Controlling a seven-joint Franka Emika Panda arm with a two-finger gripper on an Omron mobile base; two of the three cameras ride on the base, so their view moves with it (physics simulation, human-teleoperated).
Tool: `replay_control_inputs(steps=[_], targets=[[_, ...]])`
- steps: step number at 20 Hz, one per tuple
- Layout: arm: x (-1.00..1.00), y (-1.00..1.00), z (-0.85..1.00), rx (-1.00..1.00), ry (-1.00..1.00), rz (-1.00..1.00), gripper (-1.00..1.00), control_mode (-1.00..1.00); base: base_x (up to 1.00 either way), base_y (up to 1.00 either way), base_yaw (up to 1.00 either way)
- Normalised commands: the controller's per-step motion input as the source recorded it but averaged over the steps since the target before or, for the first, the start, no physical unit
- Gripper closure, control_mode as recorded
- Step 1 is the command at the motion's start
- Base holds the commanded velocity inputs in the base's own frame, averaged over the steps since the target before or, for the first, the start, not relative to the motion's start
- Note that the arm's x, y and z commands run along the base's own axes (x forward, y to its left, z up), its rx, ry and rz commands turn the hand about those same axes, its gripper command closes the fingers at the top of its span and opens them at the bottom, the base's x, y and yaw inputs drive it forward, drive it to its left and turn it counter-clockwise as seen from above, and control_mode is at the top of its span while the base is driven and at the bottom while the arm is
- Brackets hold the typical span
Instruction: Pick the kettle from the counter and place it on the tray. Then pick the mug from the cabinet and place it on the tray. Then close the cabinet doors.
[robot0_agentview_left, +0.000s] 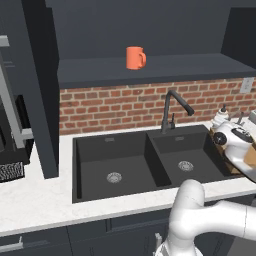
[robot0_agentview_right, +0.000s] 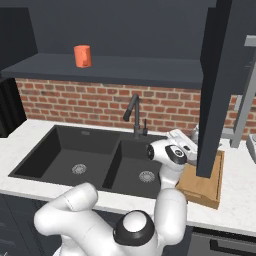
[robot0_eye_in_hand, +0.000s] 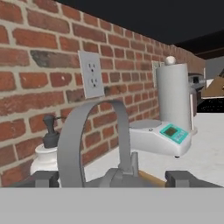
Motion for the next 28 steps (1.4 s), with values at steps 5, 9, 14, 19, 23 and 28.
replay_control_inputs(steps=[5, 9, 14, 19, 23, 28], targets=[[-0.05, 0.00, 0.16, -0.08, 0.00, 0.00, -1.00, -1.00, 0.00, 0.00, 0.00], [-0.19, 0.03, 0.14, -0.13, 0.00, 0.00, -1.00, -1.00, 0.00, 0.00, 0.00], [-0.34, 0.23, 0.08, -0.03, 0.00, -0.01, -1.00, -1.00, 0.00, 0.00, 0.00], [-0.31, 0.28, 0.16, 0.00, 0.00, -0.02, -1.00, -1.00, 0.00, 0.00, 0.00], [-0.19, 0.27, 0.23, 0.00, 0.02, 0.00, -1.00, -1.00, 0.00, 0.00, 0.00], [-0.31, 0.30, 0.23, 0.00, 0.04, 0.00, -1.00, -1.00, 0.00, 0.00, 0.00]])
